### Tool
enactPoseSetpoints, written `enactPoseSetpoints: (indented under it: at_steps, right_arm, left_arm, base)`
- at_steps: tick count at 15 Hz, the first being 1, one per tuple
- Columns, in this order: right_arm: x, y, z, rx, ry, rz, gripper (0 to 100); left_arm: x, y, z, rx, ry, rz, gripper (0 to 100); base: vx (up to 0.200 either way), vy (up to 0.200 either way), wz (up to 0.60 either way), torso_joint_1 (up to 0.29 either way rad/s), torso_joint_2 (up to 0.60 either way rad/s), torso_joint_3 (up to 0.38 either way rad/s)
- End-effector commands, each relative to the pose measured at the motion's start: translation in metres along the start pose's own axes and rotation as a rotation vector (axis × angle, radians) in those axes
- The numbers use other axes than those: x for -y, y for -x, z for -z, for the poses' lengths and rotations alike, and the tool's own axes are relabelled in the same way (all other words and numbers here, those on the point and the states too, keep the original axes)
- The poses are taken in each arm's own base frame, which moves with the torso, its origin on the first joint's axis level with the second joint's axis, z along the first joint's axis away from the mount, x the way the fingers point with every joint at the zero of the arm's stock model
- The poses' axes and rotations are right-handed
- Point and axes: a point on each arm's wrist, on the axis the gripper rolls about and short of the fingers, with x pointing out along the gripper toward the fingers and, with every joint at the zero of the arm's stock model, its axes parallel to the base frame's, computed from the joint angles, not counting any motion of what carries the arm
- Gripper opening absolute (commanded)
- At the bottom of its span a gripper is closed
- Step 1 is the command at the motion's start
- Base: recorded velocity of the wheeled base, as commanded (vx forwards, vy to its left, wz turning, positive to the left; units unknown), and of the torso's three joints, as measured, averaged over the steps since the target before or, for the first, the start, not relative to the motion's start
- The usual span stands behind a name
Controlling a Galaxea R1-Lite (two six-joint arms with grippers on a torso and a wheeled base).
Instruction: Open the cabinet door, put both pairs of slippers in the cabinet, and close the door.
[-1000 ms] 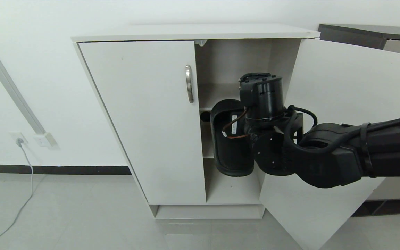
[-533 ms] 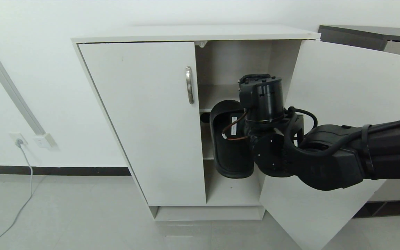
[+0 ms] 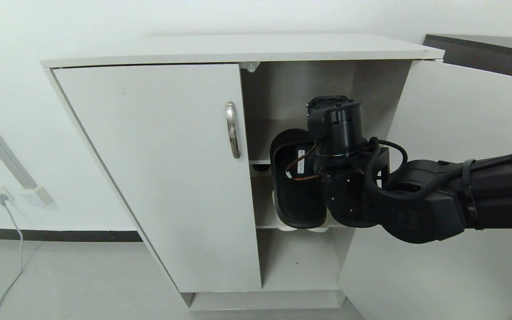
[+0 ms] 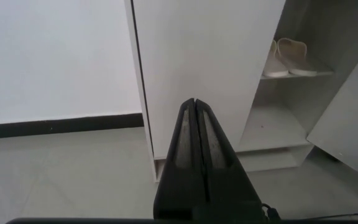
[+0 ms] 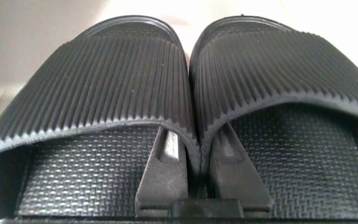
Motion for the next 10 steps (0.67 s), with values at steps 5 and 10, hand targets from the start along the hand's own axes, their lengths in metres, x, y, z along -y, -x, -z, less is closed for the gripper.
enactPoseSetpoints:
  at_steps: [5, 10]
  right_arm:
    - [-0.001, 0.000, 0.000, -0.001, 0.004, -0.017, 0]
    - [0.006, -0.014, -0.002, -0.020, 0.040, -0.077, 0]
  left_arm:
    - [0.000, 0.000, 0.000, 0.000, -0.001, 0.000, 0]
    - [0.000, 0.000, 0.000, 0.000, 0.000, 0.000, 0]
  base:
    - [0.160, 0.000, 0.00, 0.000, 0.00, 0.002]
    - [0.000, 0.000, 0.00, 0.000, 0.00, 0.000]
